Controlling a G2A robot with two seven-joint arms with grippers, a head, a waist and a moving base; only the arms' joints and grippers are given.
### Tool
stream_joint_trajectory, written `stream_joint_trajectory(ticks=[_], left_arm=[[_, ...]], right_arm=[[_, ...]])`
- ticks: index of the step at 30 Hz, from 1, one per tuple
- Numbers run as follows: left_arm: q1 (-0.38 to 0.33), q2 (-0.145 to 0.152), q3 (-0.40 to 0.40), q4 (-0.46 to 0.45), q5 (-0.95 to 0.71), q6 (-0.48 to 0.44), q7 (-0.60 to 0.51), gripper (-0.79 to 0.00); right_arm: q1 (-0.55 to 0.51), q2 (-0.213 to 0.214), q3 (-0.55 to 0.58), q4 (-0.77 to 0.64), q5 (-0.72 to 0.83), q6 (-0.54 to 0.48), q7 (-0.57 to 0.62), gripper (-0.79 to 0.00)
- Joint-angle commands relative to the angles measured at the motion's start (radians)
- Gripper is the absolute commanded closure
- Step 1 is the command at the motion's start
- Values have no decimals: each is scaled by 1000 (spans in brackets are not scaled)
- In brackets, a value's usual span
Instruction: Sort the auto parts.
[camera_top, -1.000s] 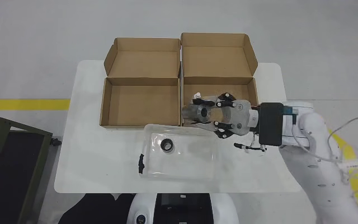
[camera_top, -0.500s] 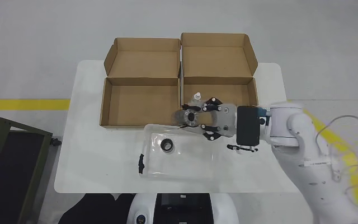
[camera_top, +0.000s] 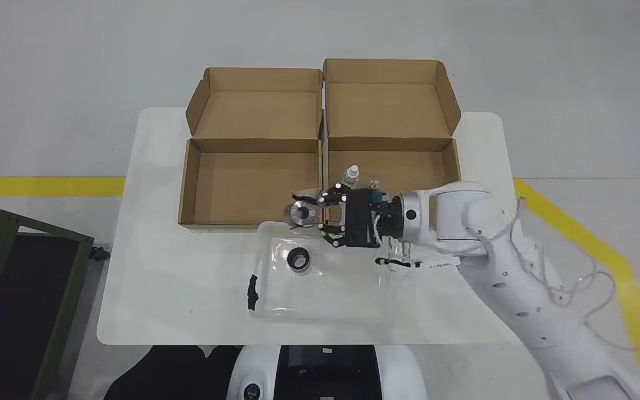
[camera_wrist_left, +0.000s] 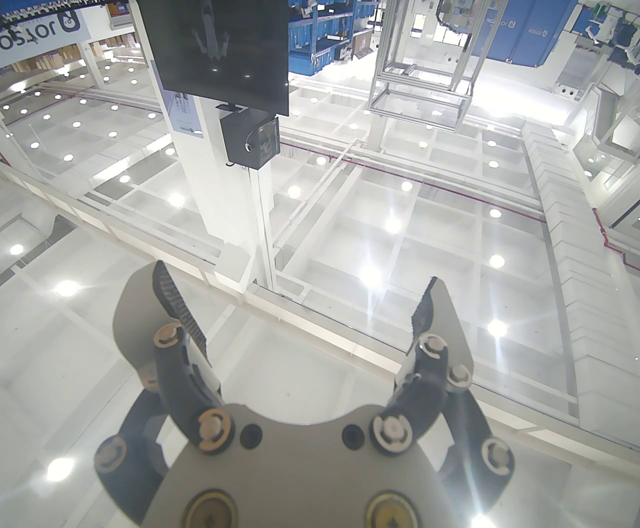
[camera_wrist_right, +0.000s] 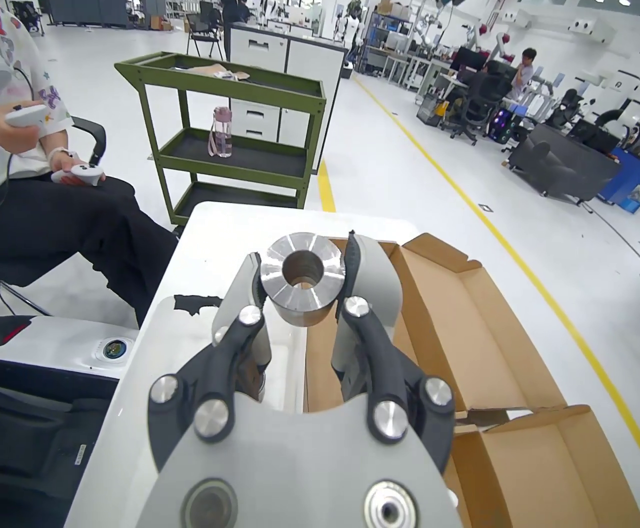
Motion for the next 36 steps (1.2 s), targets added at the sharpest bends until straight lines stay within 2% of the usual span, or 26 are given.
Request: stream_joint_trajectory(ticks=[1,17,27,36], left_arm=[[0,0,0,0,0,0,0,-785],[0,0,0,0,0,0,0,-785],[0,0,0,0,0,0,0,-785],[0,0,0,0,0,0,0,-785]], right_arm=[[10,-5,-17,17,-5,13,12,0],[180,-85,-201,166,-59,158,146,0],[262,-151,-301,317,-37,216,147,0],[342,-234,-396,496,4,235,118,0]])
